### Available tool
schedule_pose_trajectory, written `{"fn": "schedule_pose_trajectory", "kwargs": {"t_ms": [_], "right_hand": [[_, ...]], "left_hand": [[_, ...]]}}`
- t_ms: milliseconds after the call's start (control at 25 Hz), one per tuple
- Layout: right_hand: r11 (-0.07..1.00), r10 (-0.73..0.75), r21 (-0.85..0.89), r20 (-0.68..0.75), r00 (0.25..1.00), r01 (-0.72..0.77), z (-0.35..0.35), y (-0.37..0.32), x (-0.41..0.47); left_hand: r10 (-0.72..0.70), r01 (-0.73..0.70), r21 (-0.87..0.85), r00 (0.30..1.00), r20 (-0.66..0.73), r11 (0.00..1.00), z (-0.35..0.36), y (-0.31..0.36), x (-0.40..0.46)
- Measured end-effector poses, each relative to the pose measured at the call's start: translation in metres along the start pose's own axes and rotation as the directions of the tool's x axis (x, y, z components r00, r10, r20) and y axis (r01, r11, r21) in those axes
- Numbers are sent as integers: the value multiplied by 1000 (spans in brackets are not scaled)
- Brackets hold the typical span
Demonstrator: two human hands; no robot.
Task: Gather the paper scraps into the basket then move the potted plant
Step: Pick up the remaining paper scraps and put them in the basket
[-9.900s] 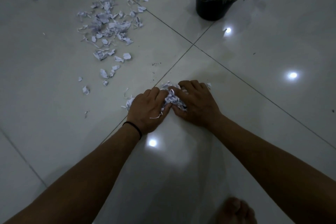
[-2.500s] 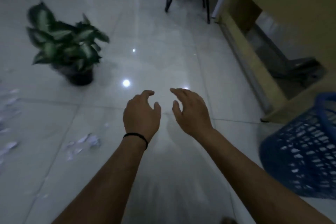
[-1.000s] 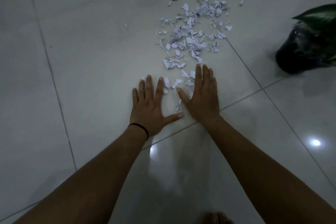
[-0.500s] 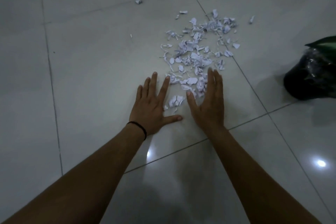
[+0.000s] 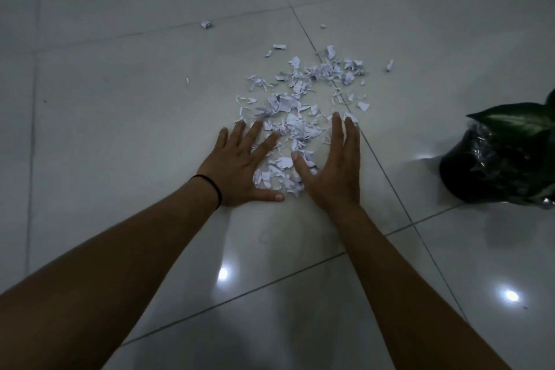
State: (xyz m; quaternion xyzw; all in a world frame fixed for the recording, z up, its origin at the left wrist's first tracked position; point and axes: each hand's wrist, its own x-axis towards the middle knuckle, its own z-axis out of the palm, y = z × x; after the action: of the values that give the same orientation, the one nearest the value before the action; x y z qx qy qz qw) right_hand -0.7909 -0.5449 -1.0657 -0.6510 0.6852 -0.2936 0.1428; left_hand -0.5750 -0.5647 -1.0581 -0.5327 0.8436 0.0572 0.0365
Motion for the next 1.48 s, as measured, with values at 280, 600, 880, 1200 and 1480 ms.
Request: {"fn": "schedule_pose_trajectory", "kwargs": {"t_ms": [280,600,880,1200,1480], "right_hand": [[980,-129,165,105,986,111,13,-13,20],[994,-111,11,199,974,111,-18,-8,-42],[923,-298,-171,250,921,345,2,-1,30],[925,-327,-95,294,898,368,13,-5,35],[934,-324,-62,271,907,352,7,-12,37]], "left_hand": [[-53,54,-26,998,14,998,-17,7,3],[-190,188,-58,981,-38,980,-43,4,-43],[126,-124,89,992,-17,988,-44,-28,54],[174,-175,50,985,16,983,-26,-39,60],[-42,-3,-190,972,-229,982,-14,-36,9]]}}
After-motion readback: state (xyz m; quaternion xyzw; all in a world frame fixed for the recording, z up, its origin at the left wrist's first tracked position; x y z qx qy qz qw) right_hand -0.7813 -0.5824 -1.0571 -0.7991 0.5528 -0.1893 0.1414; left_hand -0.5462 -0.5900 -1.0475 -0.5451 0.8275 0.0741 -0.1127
